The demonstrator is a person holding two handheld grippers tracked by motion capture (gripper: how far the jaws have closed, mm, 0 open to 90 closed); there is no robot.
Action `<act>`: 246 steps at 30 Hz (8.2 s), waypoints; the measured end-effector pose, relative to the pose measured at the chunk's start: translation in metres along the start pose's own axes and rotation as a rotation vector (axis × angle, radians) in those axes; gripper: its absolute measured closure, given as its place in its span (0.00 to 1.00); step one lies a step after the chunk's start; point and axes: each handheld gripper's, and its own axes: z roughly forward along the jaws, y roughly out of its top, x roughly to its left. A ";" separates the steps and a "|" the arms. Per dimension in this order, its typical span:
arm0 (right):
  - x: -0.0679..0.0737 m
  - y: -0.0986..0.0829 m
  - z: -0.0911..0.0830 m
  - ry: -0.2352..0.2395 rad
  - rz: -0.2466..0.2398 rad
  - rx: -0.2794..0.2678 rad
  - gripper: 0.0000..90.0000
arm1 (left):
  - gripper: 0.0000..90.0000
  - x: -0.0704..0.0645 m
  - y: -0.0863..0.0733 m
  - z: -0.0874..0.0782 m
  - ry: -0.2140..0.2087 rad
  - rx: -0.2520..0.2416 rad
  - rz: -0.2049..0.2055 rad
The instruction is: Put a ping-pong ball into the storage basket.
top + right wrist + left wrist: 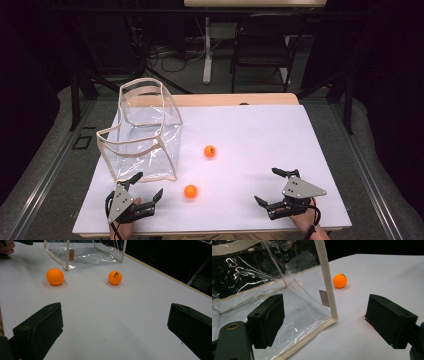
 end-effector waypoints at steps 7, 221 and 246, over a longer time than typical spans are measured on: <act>0.002 0.007 0.010 0.008 0.006 0.029 0.00 | 0.17 0.000 0.000 -0.001 0.012 -0.001 -0.007; 0.074 0.066 0.172 0.318 -0.102 0.347 0.56 | 0.17 0.000 0.001 -0.001 -0.002 -0.019 0.023; 0.061 0.068 0.160 0.280 -0.091 0.322 0.56 | 0.17 0.000 0.001 0.000 -0.004 -0.018 0.019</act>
